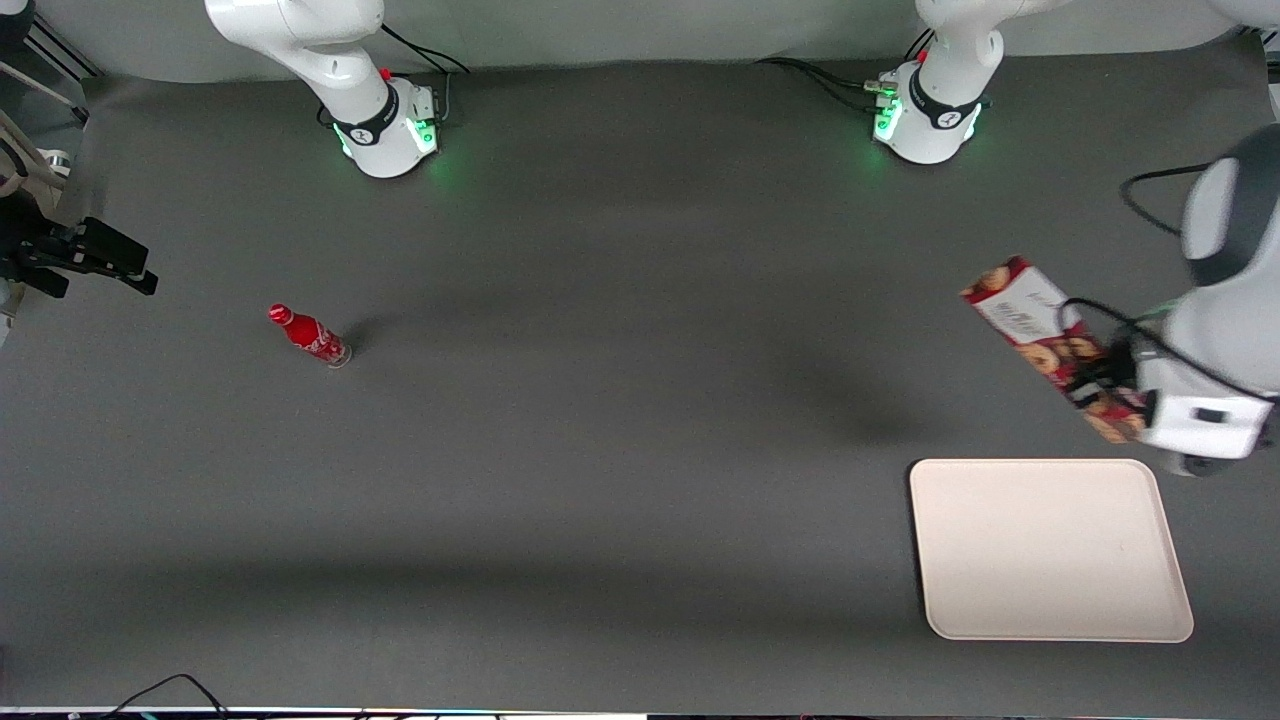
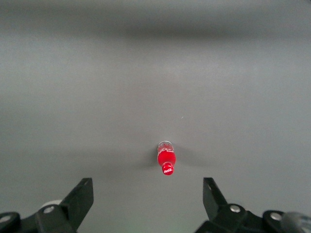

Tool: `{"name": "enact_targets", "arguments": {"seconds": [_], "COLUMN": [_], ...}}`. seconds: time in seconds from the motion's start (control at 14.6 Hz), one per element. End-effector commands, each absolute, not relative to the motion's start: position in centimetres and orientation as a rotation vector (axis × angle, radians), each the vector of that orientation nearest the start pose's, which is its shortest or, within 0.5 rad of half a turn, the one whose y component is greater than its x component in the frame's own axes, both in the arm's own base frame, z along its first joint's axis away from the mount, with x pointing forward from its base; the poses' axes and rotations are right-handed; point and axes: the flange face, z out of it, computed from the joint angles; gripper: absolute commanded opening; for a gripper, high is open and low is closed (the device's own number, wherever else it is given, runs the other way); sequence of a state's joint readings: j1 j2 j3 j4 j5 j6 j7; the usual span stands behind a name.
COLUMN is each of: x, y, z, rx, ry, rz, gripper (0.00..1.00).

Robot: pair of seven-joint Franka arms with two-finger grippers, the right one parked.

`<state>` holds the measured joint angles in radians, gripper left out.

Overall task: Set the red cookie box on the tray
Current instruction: 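Lift the cookie box with the left gripper and carry it toward the tray, then lower the cookie box onto the white tray and open the left gripper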

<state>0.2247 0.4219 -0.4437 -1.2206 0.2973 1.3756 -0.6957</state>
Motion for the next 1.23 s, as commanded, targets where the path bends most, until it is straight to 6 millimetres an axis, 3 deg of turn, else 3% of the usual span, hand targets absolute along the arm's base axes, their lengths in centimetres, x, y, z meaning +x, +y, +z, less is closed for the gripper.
{"name": "enact_targets", "arguments": {"seconds": [0.0,0.14,0.34,0.62,0.82,1.16], "x": [65.7,67.0,69.2,72.9,74.0,74.9], "y": [3.4,8.5,12.8,14.8,16.4,20.3], "z": [55.2,53.8,49.6,40.0,34.0,27.0], "rx": [-2.911,-2.924,-2.923,-3.012,-3.023,-2.976], "ry": [-0.409,-0.23,-0.052,0.089,0.157,0.254], "rz": [0.25,0.216,0.171,0.089,0.022,-0.094], "gripper": [0.0,0.0,0.0,0.0,0.0,0.0]}}
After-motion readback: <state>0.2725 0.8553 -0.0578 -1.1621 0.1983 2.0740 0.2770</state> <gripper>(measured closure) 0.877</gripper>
